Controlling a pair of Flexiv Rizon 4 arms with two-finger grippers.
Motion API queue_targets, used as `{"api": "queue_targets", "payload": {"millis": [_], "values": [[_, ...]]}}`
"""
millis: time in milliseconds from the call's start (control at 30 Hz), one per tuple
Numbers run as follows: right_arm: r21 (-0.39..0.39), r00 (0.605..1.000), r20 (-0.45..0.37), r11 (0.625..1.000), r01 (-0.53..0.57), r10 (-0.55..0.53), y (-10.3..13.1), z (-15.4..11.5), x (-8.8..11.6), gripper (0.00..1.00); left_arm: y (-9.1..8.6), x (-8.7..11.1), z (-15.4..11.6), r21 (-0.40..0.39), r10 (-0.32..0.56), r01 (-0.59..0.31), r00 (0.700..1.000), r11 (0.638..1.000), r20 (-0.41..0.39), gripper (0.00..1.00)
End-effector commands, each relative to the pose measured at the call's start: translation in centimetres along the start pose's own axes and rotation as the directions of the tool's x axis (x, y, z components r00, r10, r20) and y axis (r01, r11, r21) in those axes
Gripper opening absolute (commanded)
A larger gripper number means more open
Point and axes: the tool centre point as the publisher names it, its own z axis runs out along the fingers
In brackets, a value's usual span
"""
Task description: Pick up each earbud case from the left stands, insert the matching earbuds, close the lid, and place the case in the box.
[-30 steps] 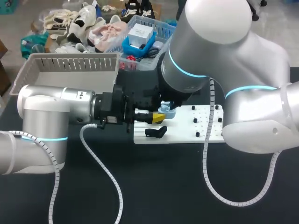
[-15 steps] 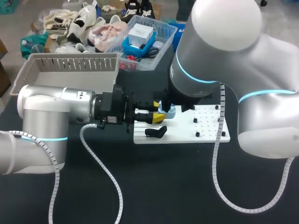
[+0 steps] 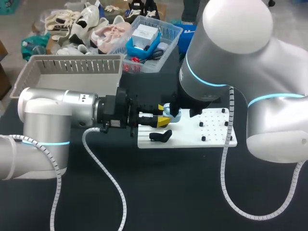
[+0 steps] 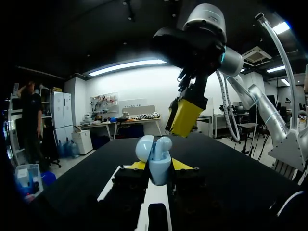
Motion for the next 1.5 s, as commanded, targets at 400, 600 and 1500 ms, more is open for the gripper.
{"api": "queue_targets", "payload": {"millis": [400, 600, 1500], "values": [[-0.015, 1.000, -0.013, 1.000, 0.014, -0.014, 1.0, 1.1, -0.6, 0.43, -0.2, 0.0, 0.0, -0.006, 0.002, -0.002, 1.000, 1.000, 0.000, 0.00], [-0.021, 1.000, -0.011, 1.000, 0.023, -0.023, 1.4, 1.1, -0.7, 0.43, -0.2, 0.0, 0.0, -0.006, 0.002, -0.002, 1.000, 1.000, 0.000, 0.00], [0.020, 0.983, 0.074, 0.986, -0.168, 0.166, -2.2, 2.6, -6.2, 0.89, -0.2, 0.0, 0.0, -0.006, 0.002, -0.002, 1.000, 1.000, 0.000, 0.00]]}}
